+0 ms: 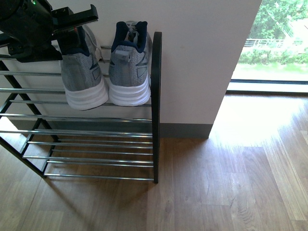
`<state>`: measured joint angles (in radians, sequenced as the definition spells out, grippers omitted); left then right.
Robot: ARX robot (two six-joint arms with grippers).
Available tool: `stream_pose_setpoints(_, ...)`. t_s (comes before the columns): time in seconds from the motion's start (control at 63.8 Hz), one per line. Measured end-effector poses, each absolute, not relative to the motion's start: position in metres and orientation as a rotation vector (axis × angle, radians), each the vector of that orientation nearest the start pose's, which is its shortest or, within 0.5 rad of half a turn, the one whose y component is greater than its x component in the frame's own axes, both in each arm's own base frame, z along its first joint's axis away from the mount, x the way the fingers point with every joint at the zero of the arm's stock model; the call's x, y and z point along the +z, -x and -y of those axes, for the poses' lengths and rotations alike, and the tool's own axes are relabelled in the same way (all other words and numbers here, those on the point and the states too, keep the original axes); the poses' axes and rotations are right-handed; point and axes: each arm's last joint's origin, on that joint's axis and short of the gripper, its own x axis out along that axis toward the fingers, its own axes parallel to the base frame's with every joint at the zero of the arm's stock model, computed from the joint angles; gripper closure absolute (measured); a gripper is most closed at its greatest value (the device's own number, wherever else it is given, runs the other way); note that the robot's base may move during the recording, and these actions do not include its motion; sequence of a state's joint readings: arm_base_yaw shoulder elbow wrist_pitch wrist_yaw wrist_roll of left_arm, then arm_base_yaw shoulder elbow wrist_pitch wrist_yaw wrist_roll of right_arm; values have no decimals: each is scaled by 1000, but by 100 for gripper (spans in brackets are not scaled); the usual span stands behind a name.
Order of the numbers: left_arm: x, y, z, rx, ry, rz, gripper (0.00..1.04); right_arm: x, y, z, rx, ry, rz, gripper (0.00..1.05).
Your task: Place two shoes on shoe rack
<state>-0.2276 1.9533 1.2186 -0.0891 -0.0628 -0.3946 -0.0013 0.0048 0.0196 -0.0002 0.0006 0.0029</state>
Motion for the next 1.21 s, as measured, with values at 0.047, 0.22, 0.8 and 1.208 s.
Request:
stream_pose_setpoints(0.047,160,-396,90,16,240,-817,54,170,-97,0,-2,-3,15,9)
stream_pose_setpoints(0.22,184,-379,91,60,192,-719,26,170,-97,0,-2,-3,15,9)
stream_pose_setpoints(0.8,290,-224,71,390,229,-276,9,170,-97,0,-2,-3,15,9)
stream_pose_setpoints(1.208,257,-177,45,-11,88,4,51,170,-97,0,-1,-3,15,9)
